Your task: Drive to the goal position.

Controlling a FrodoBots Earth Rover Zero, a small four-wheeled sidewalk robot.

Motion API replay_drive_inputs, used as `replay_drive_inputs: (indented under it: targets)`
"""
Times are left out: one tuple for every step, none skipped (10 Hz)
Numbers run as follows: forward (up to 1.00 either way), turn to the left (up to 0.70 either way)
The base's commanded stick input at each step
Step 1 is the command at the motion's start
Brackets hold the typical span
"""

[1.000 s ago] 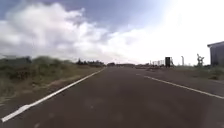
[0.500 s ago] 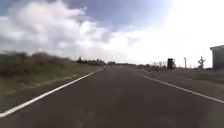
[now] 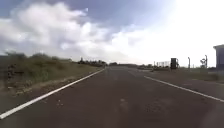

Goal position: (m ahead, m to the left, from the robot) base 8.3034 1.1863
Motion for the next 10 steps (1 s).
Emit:
replay_drive_inputs:
  targets:
    - [1.0,0.0]
    - [1.0,0.0]
    - [1.0,0.0]
    - [1.0,0.0]
    - [1.0,0.0]
    - [1.0,0.0]
    - [1.0,0.0]
    - [1.0,0.0]
    - [1.0,0.0]
    - [1.0,0.0]
